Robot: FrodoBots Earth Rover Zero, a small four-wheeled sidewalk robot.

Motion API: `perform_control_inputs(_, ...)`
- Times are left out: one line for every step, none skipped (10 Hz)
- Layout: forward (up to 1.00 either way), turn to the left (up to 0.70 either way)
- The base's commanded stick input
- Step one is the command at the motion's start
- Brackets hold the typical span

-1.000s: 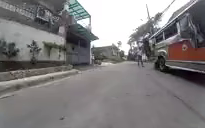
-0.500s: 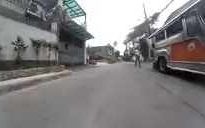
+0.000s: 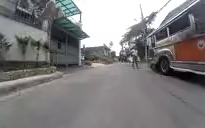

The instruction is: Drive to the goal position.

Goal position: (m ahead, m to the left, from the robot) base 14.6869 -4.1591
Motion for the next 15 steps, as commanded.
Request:
perform_control_inputs(0.74,0.24)
perform_control_inputs(0.77,0.18)
perform_control_inputs(0.77,-0.14)
perform_control_inputs(0.77,-0.15)
perform_control_inputs(0.77,-0.15)
perform_control_inputs(0.77,-0.14)
perform_control_inputs(0.78,-0.08)
perform_control_inputs(0.78,-0.07)
perform_control_inputs(0.78,-0.07)
perform_control_inputs(0.78,-0.07)
perform_control_inputs(0.79,-0.08)
perform_control_inputs(0.79,-0.08)
perform_control_inputs(0.79,-0.08)
perform_control_inputs(0.79,-0.08)
perform_control_inputs(0.79,-0.08)
